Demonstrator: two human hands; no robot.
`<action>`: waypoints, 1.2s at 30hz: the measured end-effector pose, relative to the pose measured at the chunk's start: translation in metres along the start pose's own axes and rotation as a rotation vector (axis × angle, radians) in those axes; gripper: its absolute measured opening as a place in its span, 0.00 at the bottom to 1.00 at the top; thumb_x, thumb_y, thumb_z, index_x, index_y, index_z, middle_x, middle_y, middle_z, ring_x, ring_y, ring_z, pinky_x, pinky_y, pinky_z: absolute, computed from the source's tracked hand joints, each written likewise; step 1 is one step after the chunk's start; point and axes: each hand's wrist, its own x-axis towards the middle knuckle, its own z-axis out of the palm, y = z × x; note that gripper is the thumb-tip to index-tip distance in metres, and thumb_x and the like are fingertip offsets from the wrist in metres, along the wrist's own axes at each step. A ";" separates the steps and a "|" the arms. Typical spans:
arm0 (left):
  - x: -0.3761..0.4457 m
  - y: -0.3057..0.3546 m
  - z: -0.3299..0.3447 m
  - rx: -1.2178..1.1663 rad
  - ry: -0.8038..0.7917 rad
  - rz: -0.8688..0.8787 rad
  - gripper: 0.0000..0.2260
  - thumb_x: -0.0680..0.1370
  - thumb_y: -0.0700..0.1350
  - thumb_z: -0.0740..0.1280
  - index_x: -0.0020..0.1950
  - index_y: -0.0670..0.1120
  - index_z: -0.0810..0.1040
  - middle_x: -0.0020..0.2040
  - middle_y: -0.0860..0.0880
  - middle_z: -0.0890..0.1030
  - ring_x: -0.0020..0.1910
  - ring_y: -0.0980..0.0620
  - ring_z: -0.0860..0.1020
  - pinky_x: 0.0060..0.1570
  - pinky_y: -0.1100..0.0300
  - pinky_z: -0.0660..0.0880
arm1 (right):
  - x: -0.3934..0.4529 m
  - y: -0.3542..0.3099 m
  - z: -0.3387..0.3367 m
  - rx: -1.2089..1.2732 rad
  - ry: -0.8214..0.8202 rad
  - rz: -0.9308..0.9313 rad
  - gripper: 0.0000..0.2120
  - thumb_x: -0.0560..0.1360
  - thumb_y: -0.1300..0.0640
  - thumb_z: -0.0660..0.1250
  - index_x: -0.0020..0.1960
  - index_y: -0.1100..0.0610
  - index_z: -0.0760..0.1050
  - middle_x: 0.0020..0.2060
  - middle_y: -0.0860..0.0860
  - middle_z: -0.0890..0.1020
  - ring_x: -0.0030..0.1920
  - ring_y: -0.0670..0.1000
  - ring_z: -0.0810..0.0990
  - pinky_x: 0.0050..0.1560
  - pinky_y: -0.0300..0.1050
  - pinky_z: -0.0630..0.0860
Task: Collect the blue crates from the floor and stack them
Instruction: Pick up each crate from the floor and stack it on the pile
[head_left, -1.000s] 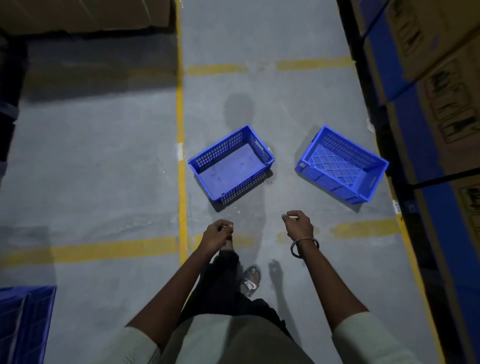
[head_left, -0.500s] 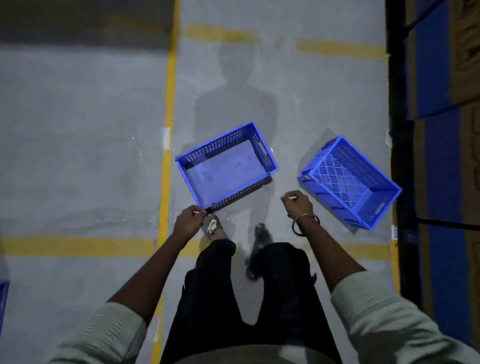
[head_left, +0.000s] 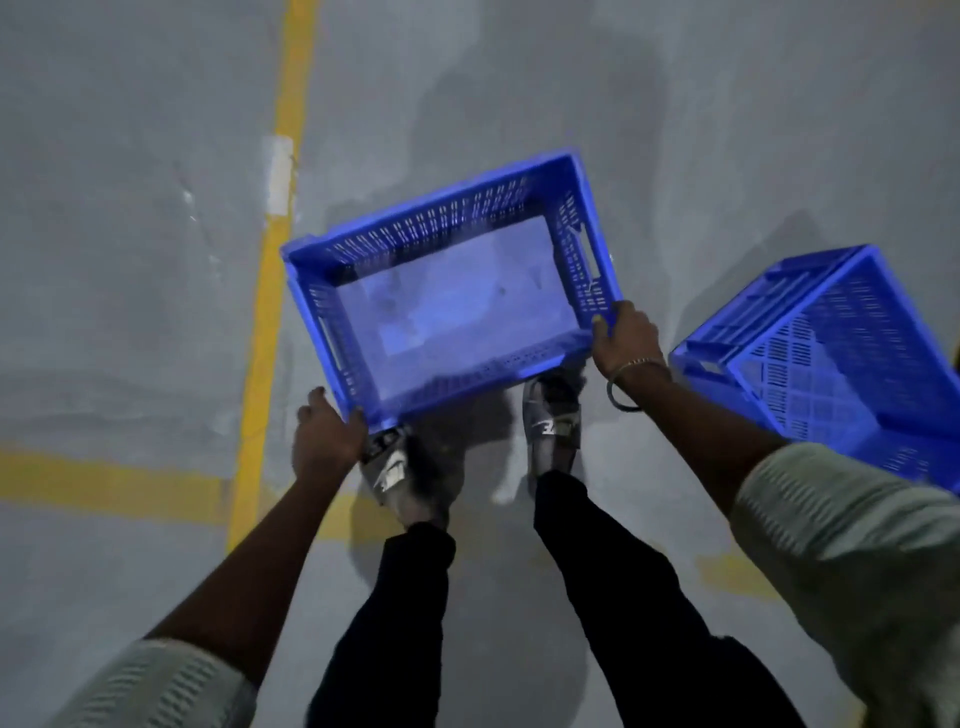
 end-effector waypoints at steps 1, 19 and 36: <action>0.016 0.000 0.011 -0.021 0.022 -0.029 0.31 0.82 0.49 0.68 0.79 0.35 0.61 0.70 0.27 0.71 0.67 0.27 0.74 0.64 0.38 0.72 | 0.015 0.005 0.011 -0.051 0.009 -0.011 0.25 0.81 0.49 0.57 0.70 0.65 0.67 0.62 0.68 0.74 0.63 0.70 0.72 0.61 0.62 0.71; 0.073 0.007 0.004 -0.064 0.218 -0.132 0.16 0.84 0.45 0.60 0.66 0.34 0.67 0.62 0.27 0.77 0.60 0.26 0.76 0.60 0.37 0.71 | 0.076 -0.009 0.000 -0.295 -0.003 -0.029 0.25 0.74 0.60 0.68 0.67 0.62 0.61 0.56 0.67 0.78 0.54 0.71 0.79 0.49 0.60 0.76; -0.304 -0.061 -0.258 -0.304 0.242 -0.498 0.18 0.83 0.48 0.62 0.67 0.37 0.70 0.65 0.29 0.77 0.64 0.29 0.76 0.64 0.41 0.72 | -0.250 -0.176 -0.243 -0.373 -0.124 -0.387 0.20 0.74 0.63 0.66 0.62 0.62 0.64 0.57 0.65 0.78 0.56 0.71 0.78 0.54 0.59 0.74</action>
